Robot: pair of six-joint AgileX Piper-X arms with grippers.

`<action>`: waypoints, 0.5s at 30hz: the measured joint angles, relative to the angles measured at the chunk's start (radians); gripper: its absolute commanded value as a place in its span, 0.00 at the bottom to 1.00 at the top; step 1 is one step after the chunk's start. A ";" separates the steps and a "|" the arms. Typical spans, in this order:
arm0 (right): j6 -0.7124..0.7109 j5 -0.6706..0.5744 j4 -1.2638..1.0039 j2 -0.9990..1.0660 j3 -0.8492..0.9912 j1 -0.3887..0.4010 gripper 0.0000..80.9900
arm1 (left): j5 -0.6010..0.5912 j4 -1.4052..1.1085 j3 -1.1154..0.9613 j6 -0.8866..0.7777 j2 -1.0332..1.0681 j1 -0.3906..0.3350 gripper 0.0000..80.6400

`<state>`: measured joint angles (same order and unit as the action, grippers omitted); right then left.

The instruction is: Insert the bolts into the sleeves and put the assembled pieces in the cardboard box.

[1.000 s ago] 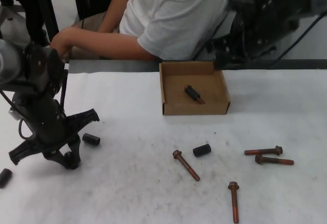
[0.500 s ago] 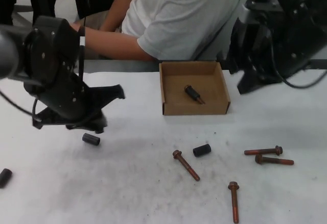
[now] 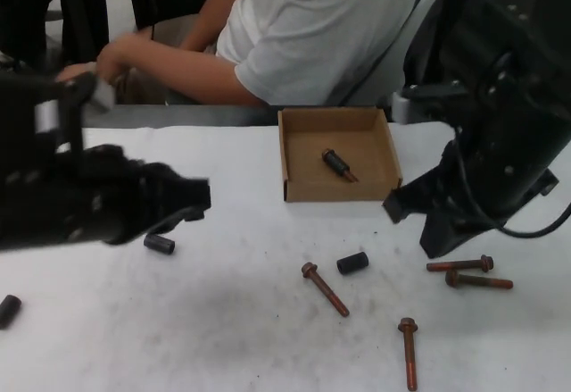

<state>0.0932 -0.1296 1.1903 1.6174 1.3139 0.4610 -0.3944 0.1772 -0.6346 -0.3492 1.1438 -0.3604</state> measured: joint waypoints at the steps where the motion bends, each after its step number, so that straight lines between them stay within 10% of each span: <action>1: 0.005 0.017 0.003 0.000 0.000 0.011 0.00 | -0.026 -0.014 0.027 0.005 -0.046 0.000 0.01; 15: 0.161 0.108 -0.189 -0.160 -0.283 0.115 0.00 | -0.166 -0.035 0.151 -0.003 -0.524 0.000 0.01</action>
<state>0.2538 -0.0215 1.0012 1.4571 1.0309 0.5757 -0.5608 0.1419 -0.4835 -0.3520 0.6194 -0.3604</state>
